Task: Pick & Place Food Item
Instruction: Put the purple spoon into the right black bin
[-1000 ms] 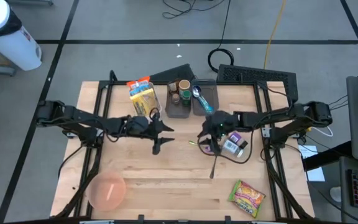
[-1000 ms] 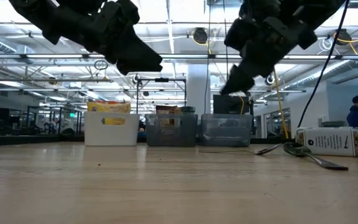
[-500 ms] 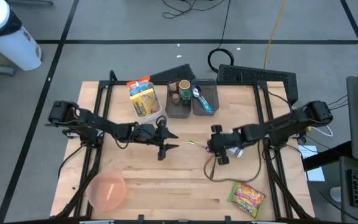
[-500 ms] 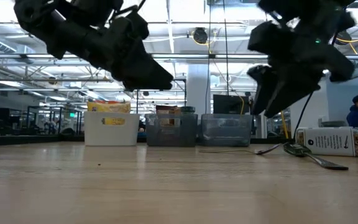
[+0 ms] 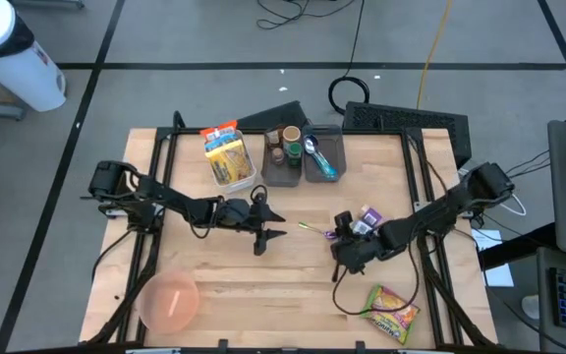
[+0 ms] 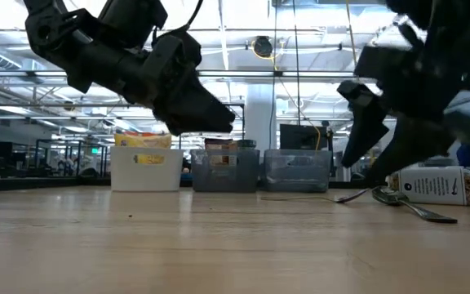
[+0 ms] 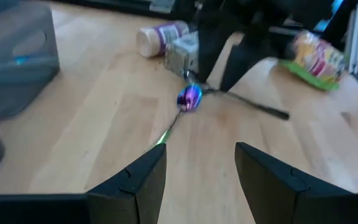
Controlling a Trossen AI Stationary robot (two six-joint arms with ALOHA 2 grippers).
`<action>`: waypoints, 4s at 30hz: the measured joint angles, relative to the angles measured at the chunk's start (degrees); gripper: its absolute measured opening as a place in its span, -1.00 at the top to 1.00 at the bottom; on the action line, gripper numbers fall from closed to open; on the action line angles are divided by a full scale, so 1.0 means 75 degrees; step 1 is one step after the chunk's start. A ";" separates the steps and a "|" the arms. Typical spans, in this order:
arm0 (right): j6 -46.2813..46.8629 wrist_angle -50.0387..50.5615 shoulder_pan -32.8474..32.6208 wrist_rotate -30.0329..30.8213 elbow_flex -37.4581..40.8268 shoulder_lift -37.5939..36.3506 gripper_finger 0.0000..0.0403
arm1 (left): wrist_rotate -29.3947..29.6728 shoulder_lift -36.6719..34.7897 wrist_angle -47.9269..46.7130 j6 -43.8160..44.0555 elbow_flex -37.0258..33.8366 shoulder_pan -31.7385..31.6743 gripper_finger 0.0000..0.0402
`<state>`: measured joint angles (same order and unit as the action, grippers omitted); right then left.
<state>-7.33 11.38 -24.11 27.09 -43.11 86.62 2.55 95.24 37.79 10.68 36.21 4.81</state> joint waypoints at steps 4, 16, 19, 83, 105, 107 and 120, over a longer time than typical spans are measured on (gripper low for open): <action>-0.0331 -0.0050 -0.0002 0.0588 0.0000 0.0440 0.15 | -0.0003 -0.0038 0.0133 -0.0029 0.0000 0.0032 0.00; -0.0749 -0.0003 0.0053 0.0609 0.0003 0.0841 0.17 | -0.0015 -0.0038 0.0110 0.0003 0.0003 0.0130 0.00; -0.0741 0.0003 0.0100 0.0584 0.0000 0.0843 0.26 | -0.0014 -0.0038 0.0111 0.0002 0.0003 0.0128 0.00; -0.6142 -0.0765 -0.0710 0.2680 -0.0816 -0.0390 1.00 | -0.5061 -0.0353 -0.5475 0.1055 0.3316 -0.1441 0.00; -0.9741 -0.2346 -0.0662 0.3585 -0.0813 -0.0393 1.00 | -0.5479 -0.0353 -0.5587 0.1593 0.3316 -0.1446 0.15; -0.9746 -0.2346 -0.0660 0.3582 -0.0813 -0.0393 1.00 | -0.5479 -0.0353 -0.5541 0.1590 0.3316 -0.1446 0.27; -0.9725 -0.2296 -0.0666 0.3558 -0.0808 -0.0393 1.00 | -0.5391 -0.0350 -0.5419 0.0580 0.3311 -0.1451 0.96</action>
<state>-80.27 -5.85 -29.10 53.77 -49.18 83.68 -37.89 92.62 -2.85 15.04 61.04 -6.07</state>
